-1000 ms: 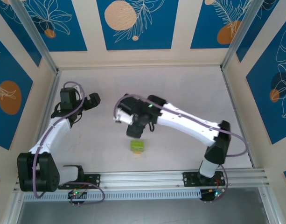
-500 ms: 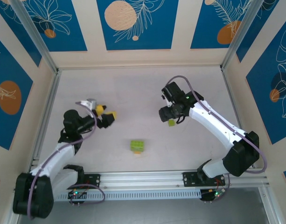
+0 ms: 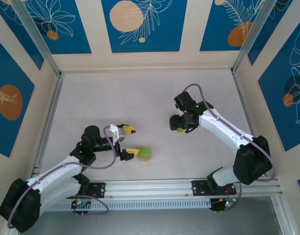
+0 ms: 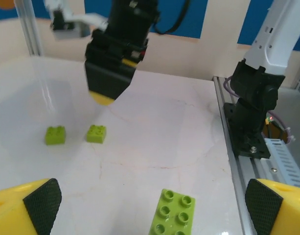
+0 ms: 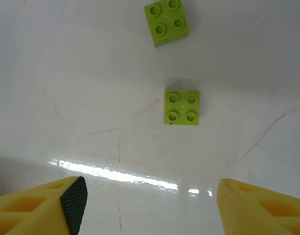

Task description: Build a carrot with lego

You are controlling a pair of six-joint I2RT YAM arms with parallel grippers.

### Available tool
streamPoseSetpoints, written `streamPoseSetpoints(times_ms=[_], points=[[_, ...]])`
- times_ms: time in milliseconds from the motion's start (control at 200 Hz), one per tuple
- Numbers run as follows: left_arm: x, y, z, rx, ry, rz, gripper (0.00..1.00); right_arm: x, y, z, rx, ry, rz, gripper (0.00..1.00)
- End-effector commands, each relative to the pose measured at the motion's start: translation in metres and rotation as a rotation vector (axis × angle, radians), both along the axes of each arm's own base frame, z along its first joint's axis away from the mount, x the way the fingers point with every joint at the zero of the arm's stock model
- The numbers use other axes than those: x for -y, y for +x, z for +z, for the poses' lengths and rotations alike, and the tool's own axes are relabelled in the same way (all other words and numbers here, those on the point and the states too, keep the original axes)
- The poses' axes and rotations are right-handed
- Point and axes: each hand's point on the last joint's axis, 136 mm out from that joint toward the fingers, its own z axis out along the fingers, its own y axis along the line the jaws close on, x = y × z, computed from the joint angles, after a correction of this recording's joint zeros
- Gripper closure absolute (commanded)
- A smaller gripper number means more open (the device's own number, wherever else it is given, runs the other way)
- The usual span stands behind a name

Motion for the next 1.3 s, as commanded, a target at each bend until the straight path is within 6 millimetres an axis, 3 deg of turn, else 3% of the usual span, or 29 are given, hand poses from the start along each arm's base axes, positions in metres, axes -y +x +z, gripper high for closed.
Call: streamPoseSetpoints(times_ms=[0, 95, 225, 490, 700, 800, 950, 1295], points=[[-0.009, 0.019, 0.009, 0.095, -0.006, 0.149, 0.01, -0.009, -0.005, 0.008, 0.04, 0.074, -0.012, 0.29], [-0.001, 0.014, 0.006, 0.01, -0.066, 0.104, 0.01, -0.01, -0.011, 0.005, 0.047, 0.096, -0.017, 0.29], [0.02, 0.012, -0.021, -0.087, 0.005, 0.035, 0.01, -0.008, -0.016, 0.0, 0.033, 0.076, -0.017, 0.3], [0.042, 0.02, -0.058, -0.032, 0.101, -0.011, 0.01, -0.004, -0.018, 0.004, 0.031, -0.01, -0.033, 0.3], [0.04, 0.005, -0.057, 0.014, 0.096, -0.076, 0.05, 0.001, -0.016, 0.006, 0.022, -0.058, -0.067, 0.3], [0.038, 0.001, -0.073, -0.005, 0.107, -0.09, 0.13, -0.002, -0.012, 0.001, 0.003, -0.068, -0.067, 0.3], [0.039, -0.011, -0.09, -0.047, 0.108, -0.147, 0.11, -0.009, -0.004, -0.012, -0.037, -0.111, -0.046, 0.3], [0.038, -0.014, -0.09, -0.013, 0.113, -0.159, 0.15, -0.014, 0.003, -0.015, -0.039, -0.124, -0.053, 0.3]])
